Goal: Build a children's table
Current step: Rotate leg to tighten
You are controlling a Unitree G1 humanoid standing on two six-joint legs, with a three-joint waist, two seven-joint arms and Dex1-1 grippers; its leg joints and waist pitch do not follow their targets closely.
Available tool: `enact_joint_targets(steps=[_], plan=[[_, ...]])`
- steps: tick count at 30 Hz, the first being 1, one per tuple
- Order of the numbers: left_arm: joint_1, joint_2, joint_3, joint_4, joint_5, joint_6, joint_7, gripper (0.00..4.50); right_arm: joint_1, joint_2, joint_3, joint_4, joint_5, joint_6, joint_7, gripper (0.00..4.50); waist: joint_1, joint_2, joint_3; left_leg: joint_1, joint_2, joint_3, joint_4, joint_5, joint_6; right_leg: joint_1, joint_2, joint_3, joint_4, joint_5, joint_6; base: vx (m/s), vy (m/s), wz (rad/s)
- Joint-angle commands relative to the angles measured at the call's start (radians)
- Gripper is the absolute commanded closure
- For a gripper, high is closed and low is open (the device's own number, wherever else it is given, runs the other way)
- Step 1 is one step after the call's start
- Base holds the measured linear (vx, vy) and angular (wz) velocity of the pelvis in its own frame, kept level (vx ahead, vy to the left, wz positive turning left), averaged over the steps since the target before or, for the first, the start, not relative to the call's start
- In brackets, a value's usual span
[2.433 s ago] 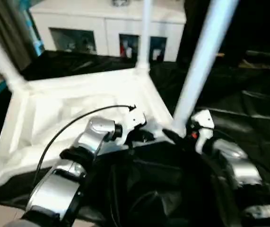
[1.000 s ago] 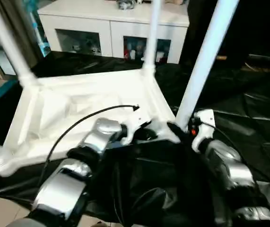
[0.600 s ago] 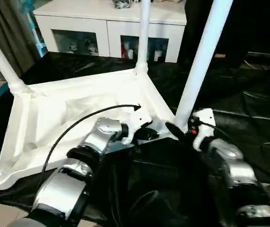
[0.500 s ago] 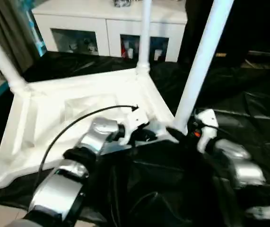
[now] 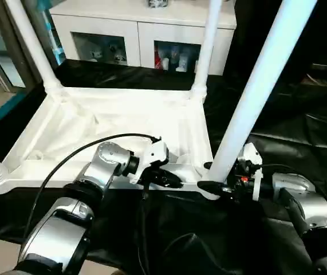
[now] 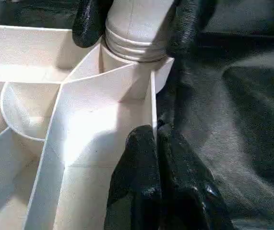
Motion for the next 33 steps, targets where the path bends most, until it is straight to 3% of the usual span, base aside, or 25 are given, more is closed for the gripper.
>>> enact_joint_targets(steps=[1,5,11,13,14,15,16,17,18,19,20,21,24,29,30,33], plan=[[0.001,-0.006,-0.002,-0.019,-0.027,0.004,-0.013,4.50,0.008,-0.004,0.016,-0.027,0.013,0.021,0.040,1.49,-0.001,-0.012,-0.058,0.016,0.072,-0.027,-0.067,-0.131,0.089,0.042,-0.078,0.046,-0.054,-0.046,-0.283,0.000,0.000,0.00],[0.003,-0.006,-0.002,-0.024,-0.028,0.008,-0.015,4.50,0.011,-0.005,0.023,-0.035,0.020,0.032,0.051,1.73,0.002,-0.013,-0.059,0.016,0.072,-0.027,-0.066,-0.117,0.100,0.042,-0.077,0.044,-0.051,-0.026,-0.286,0.000,0.000,0.00],[0.003,-0.023,0.004,-0.020,-0.021,0.011,0.042,4.50,0.043,0.018,0.038,-0.074,0.022,0.053,0.019,1.83,0.004,-0.015,-0.057,0.017,0.072,-0.027,-0.067,-0.134,0.093,0.040,-0.079,0.045,-0.056,-0.076,-0.274,0.000,0.000,0.00],[-0.020,-0.045,0.012,0.021,0.010,0.014,0.160,4.50,0.053,0.049,0.034,-0.062,0.007,0.041,-0.040,1.84,0.004,-0.016,-0.055,0.019,0.073,-0.027,-0.069,-0.151,0.084,0.037,-0.078,0.045,-0.062,-0.109,-0.266,0.000,0.000,0.00],[-0.047,-0.072,0.030,0.059,0.022,0.017,0.272,4.50,0.047,0.096,0.012,-0.019,-0.022,0.015,-0.156,1.84,0.001,-0.018,-0.052,0.019,0.072,-0.026,-0.071,-0.172,0.071,0.035,-0.079,0.046,-0.066,-0.150,-0.257,0.000,0.000,0.00],[-0.073,-0.103,0.046,0.093,0.030,0.019,0.377,4.50,0.033,0.147,-0.013,0.041,-0.055,-0.012,-0.291,1.84,-0.005,-0.017,-0.049,0.028,0.069,-0.028,-0.076,-0.215,0.040,0.027,-0.081,0.048,-0.075,-0.218,-0.247,0.000,0.000,0.00],[-0.073,-0.103,0.046,0.093,0.030,0.019,0.377,4.50,0.033,0.147,-0.013,0.041,-0.055,-0.012,-0.291,1.85,-0.010,-0.019,-0.047,0.027,0.067,-0.032,-0.079,-0.246,0.016,0.030,-0.084,0.048,-0.083,-0.289,-0.229,0.000,0.000,0.00],[-0.086,-0.121,0.052,0.108,0.035,0.025,0.435,4.50,0.022,0.175,-0.026,0.079,-0.075,-0.026,-0.372,1.86,-0.010,-0.021,-0.048,0.026,0.066,-0.034,-0.080,-0.247,0.013,0.034,-0.085,0.047,-0.085,-0.311,-0.218,0.000,0.000,0.00],[-0.099,-0.146,0.059,0.121,0.035,0.040,0.488,4.50,0.008,0.210,-0.049,0.115,-0.084,-0.031,-0.466,1.86,-0.014,-0.014,-0.046,0.024,0.067,-0.035,-0.083,-0.249,0.006,0.031,-0.084,0.050,-0.088,-0.328,-0.203,0.000,0.000,0.00],[-0.099,-0.146,0.059,0.121,0.035,0.040,0.488,4.50,0.008,0.210,-0.049,0.115,-0.084,-0.031,-0.466,1.86,-0.019,-0.014,-0.045,0.025,0.066,-0.035,-0.084,-0.261,0.001,0.028,-0.082,0.050,-0.089,-0.337,-0.200,0.000,0.000,0.00],[-0.117,-0.187,0.067,0.140,0.037,0.058,0.576,4.50,-0.019,0.270,-0.093,0.169,-0.088,-0.026,-0.627,1.87,-0.025,-0.019,-0.046,0.024,0.065,-0.038,-0.086,-0.272,-0.005,0.030,-0.081,0.048,-0.092,-0.351,-0.189,0.000,0.000,0.00],[-0.119,-0.192,0.068,0.142,0.037,0.060,0.583,4.50,-0.024,0.279,-0.100,0.177,-0.088,-0.026,-0.653,1.87,-0.032,-0.015,-0.047,0.026,0.066,-0.039,-0.088,-0.278,-0.014,0.026,-0.080,0.050,-0.089,-0.337,-0.193,0.000,0.000,0.00],[-0.132,-0.227,0.064,0.160,0.043,0.056,0.616,4.50,-0.057,0.337,-0.121,0.221,-0.099,-0.036,-0.776,1.87,-0.036,-0.012,-0.049,0.024,0.062,-0.036,-0.085,-0.268,0.000,0.028,-0.079,0.052,-0.090,-0.292,-0.192,0.000,0.000,0.00],[-0.133,-0.235,0.054,0.166,0.047,0.034,0.590,4.50,-0.063,0.370,-0.098,0.205,-0.113,-0.075,-0.738,1.87,-0.043,-0.012,-0.050,0.017,0.060,-0.035,-0.082,-0.243,0.031,0.034,-0.078,0.051,-0.089,-0.254,-0.198,0.000,0.000,0.00],[-0.134,-0.236,0.052,0.172,0.048,0.025,0.581,4.50,-0.064,0.374,-0.095,0.204,-0.114,-0.085,-0.726,1.31,-0.043,-0.012,-0.049,0.018,0.060,-0.034,-0.082,-0.240,0.036,0.033,-0.077,0.050,-0.089,-0.248,-0.201,0.000,0.000,0.00],[-0.115,-0.212,0.035,0.163,0.048,-0.006,0.484,4.50,-0.055,0.343,-0.084,0.164,-0.082,-0.082,-0.610,1.12,-0.045,-0.013,-0.050,0.014,0.061,-0.035,-0.082,-0.237,0.052,0.036,-0.078,0.050,-0.087,-0.243,-0.204,0.000,0.000,0.00]])
